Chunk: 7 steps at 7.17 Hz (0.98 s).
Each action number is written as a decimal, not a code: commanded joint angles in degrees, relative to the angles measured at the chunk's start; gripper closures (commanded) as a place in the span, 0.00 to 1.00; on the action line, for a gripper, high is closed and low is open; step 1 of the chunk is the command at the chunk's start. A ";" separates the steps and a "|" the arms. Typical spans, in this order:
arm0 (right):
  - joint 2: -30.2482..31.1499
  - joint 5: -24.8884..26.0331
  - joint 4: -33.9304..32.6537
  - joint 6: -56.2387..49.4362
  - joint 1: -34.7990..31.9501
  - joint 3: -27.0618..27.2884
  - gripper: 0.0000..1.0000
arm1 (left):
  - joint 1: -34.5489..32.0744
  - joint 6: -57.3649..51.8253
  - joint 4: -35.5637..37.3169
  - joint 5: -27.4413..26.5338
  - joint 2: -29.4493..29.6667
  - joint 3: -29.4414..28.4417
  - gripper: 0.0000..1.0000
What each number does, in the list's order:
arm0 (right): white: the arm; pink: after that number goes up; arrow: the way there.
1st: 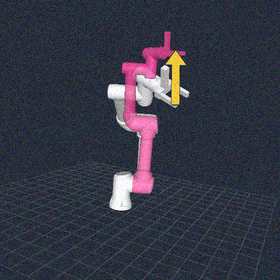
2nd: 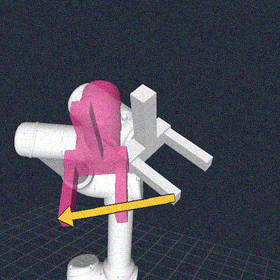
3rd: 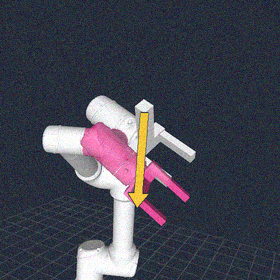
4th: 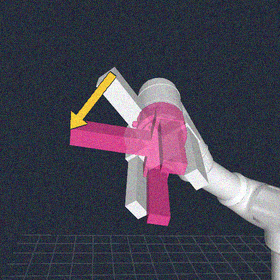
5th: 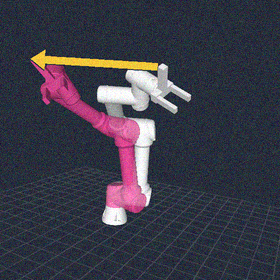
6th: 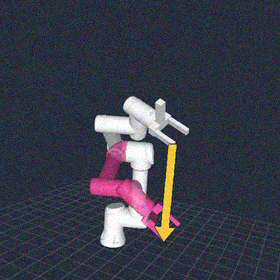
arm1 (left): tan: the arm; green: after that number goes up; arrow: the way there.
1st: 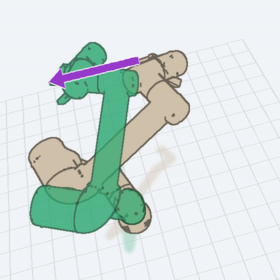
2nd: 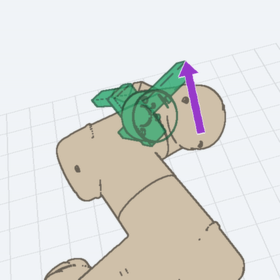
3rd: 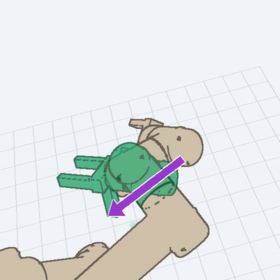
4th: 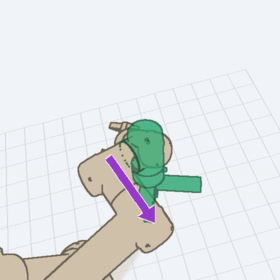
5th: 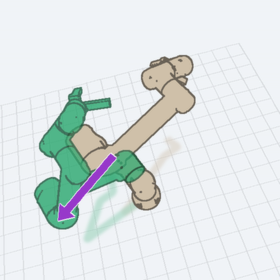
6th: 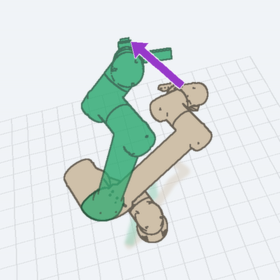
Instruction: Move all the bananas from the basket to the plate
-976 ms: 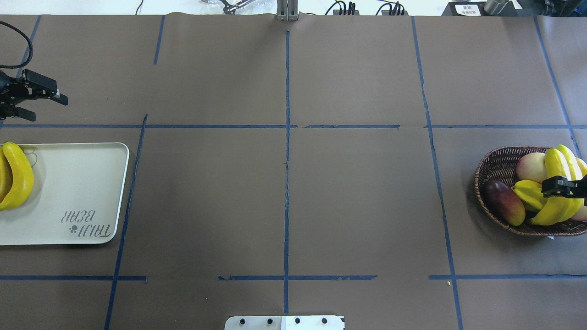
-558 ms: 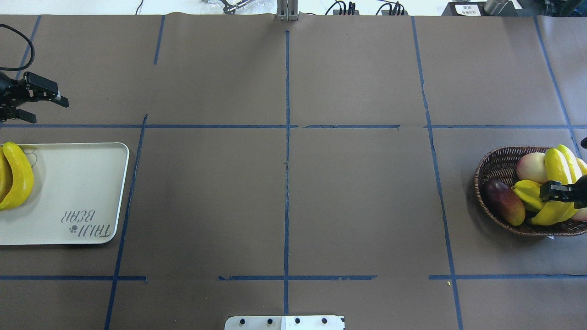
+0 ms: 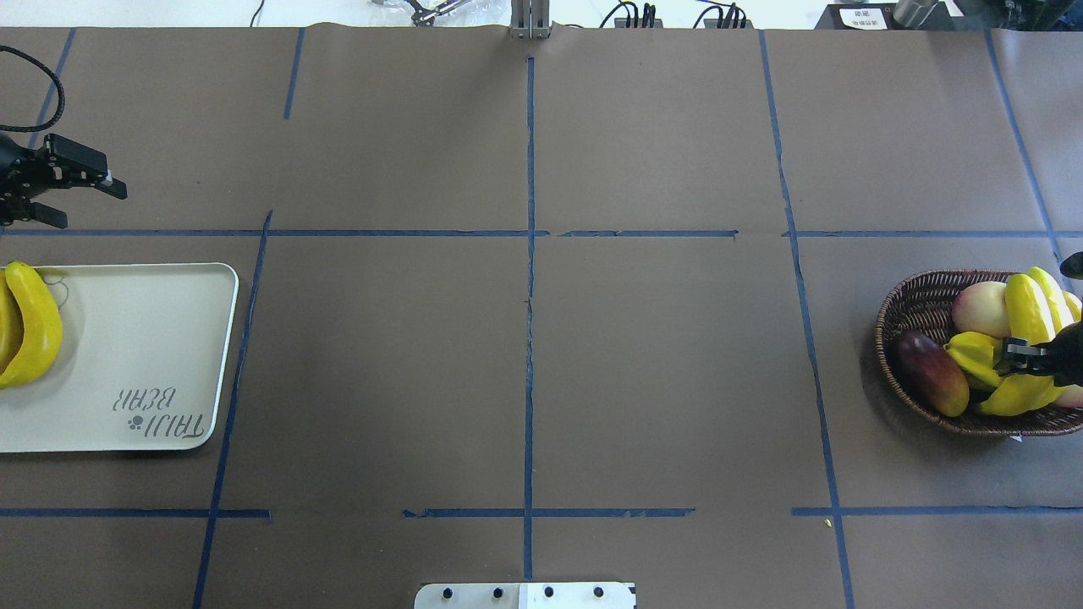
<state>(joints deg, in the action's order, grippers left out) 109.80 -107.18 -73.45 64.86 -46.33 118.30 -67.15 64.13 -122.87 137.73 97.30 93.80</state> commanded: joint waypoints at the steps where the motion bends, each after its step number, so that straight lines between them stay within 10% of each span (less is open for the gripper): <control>1: -0.11 0.21 -0.38 0.00 0.19 0.00 0.66 | 0.00 -0.49 0.00 -0.01 0.00 -0.11 0.00; 4: 0.15 0.21 -0.55 -0.26 -0.25 2.36 0.95 | 0.00 -0.58 0.00 -0.01 0.09 -0.11 0.00; 7: -3.69 0.12 -16.33 -2.63 -1.73 13.68 0.97 | 0.00 -0.50 0.17 0.08 0.53 -0.11 0.00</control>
<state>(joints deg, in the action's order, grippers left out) 108.71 -107.04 -83.52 63.21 -47.20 127.79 -67.15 63.62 -122.77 137.78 97.66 93.69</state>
